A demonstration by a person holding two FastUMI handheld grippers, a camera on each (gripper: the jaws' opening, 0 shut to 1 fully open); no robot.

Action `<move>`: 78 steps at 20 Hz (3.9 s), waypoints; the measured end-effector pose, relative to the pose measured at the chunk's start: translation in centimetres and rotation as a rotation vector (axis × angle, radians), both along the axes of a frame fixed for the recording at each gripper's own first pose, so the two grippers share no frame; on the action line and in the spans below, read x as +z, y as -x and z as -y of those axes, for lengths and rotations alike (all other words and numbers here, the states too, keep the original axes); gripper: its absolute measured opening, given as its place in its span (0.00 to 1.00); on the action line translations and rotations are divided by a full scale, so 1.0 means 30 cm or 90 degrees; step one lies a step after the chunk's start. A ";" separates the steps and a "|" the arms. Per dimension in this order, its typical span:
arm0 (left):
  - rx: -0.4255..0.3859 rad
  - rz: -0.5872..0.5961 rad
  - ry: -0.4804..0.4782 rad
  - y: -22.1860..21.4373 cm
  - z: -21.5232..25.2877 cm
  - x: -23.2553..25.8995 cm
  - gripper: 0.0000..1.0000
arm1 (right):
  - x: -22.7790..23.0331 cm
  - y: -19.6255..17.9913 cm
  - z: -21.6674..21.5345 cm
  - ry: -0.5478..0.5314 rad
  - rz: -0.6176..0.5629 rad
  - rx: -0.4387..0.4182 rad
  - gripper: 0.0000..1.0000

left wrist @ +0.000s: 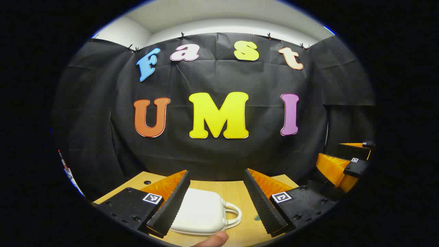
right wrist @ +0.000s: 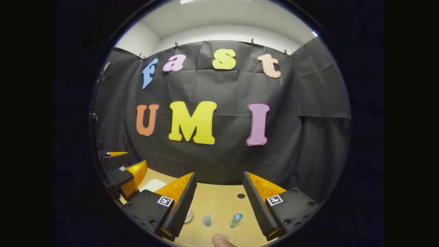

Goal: First open the suitcase, pack the skin care products into it, and then close the suitcase.

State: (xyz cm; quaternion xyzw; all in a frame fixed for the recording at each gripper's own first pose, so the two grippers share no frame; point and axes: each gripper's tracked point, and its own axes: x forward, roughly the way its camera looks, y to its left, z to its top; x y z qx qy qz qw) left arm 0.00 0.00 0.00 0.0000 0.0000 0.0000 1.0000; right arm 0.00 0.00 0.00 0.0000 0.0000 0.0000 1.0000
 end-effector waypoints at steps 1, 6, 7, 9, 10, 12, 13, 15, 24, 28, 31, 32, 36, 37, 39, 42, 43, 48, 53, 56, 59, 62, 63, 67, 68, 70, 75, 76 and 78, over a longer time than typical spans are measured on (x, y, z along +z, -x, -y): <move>0.001 0.001 0.000 -0.006 0.002 0.002 1.00 | 0.006 -0.001 0.005 0.002 0.005 -0.001 0.80; -0.001 -0.002 0.005 -0.017 0.019 -0.006 1.00 | 0.014 -0.019 0.010 0.010 0.009 0.003 0.80; 0.000 -0.003 0.005 -0.018 0.015 -0.008 1.00 | 0.006 -0.022 0.009 0.008 0.004 0.006 0.80; 0.002 -0.008 0.009 -0.018 0.015 -0.019 1.00 | -0.008 -0.028 0.000 0.005 -0.004 0.010 0.80; 0.003 -0.010 0.010 -0.021 0.012 -0.020 1.00 | -0.011 -0.032 -0.001 0.004 -0.008 0.011 0.80; 0.006 -0.011 0.008 -0.025 0.007 -0.022 1.00 | -0.017 -0.036 -0.001 0.003 -0.012 0.012 0.80; 0.005 -0.011 0.008 -0.029 0.007 -0.021 1.00 | -0.021 -0.038 -0.002 0.003 -0.013 0.012 0.80; 0.005 -0.014 0.007 -0.040 0.006 -0.027 1.00 | -0.024 -0.043 0.000 0.004 -0.015 0.010 0.80; 0.001 -0.031 -0.016 -0.088 0.013 -0.117 1.00 | -0.071 -0.054 0.083 0.012 -0.022 -0.027 0.80; -0.015 -0.052 -0.083 -0.128 0.039 -0.257 1.00 | -0.142 -0.034 0.203 0.019 -0.045 -0.079 0.80; -0.029 -0.056 -0.155 -0.153 0.067 -0.361 1.00 | -0.206 -0.006 0.292 0.020 -0.066 -0.114 0.80; -0.035 -0.063 -0.178 -0.164 0.081 -0.401 1.00 | -0.225 0.006 0.328 0.020 -0.073 -0.127 0.80; -0.046 -0.078 -0.284 -0.193 0.135 -0.537 1.00 | -0.287 0.048 0.441 0.000 -0.090 -0.165 0.80; -0.049 -0.075 -0.324 -0.197 0.150 -0.567 1.00 | -0.303 0.055 0.469 -0.001 -0.094 -0.174 0.80; -0.070 -0.081 -0.393 -0.201 0.194 -0.645 0.99 | -0.326 0.067 0.531 -0.006 -0.099 -0.190 0.80; -0.079 -0.116 -0.487 -0.209 0.218 -0.768 0.98 | -0.363 0.082 0.609 -0.017 -0.109 -0.207 0.80; -0.077 -0.132 -0.528 -0.215 0.218 -0.809 0.98 | -0.383 0.087 0.632 -0.023 -0.114 -0.211 0.80; -0.039 -0.193 -0.723 -0.239 0.137 -0.898 0.97 | -0.497 0.111 0.709 -0.047 -0.153 -0.216 0.80; 0.012 -0.197 -0.854 -0.315 0.103 -0.895 0.81 | -0.500 0.125 0.732 -0.038 -0.146 -0.211 0.80; 0.016 -0.212 -0.904 -0.326 0.093 -0.919 0.58 | -0.479 0.115 0.709 -0.052 -0.144 -0.198 0.80; 0.001 -0.241 -0.914 -0.323 0.087 -0.946 0.31 | -0.445 0.112 0.689 -0.049 -0.131 -0.185 0.80; 0.004 -0.232 -0.925 -0.317 0.095 -0.923 0.12 | -0.428 0.123 0.669 -0.030 -0.126 -0.176 0.80; 0.001 -0.236 -0.915 -0.315 0.089 -0.925 0.08 | -0.429 0.125 0.662 -0.025 -0.127 -0.175 0.80; 0.001 -0.237 -0.874 -0.298 0.075 -0.856 0.06 | -0.403 0.133 0.616 -0.016 -0.123 -0.166 0.80; 0.003 -0.240 -0.848 -0.294 0.067 -0.831 0.05 | -0.391 0.133 0.604 -0.016 -0.120 -0.164 0.80; 0.017 -0.239 -0.798 -0.289 0.043 -0.759 0.05 | -0.368 0.127 0.586 -0.011 -0.111 -0.162 0.80; 0.037 -0.227 -0.688 -0.273 -0.058 -0.573 0.04 | -0.336 0.094 0.506 -0.014 -0.105 -0.152 0.80; 0.046 -0.223 -0.667 -0.268 -0.094 -0.536 0.04 | -0.328 0.086 0.483 -0.013 -0.104 -0.148 0.80; 0.060 -0.223 -0.620 -0.269 -0.165 -0.471 0.04 | -0.321 0.067 0.436 -0.013 -0.106 -0.139 0.80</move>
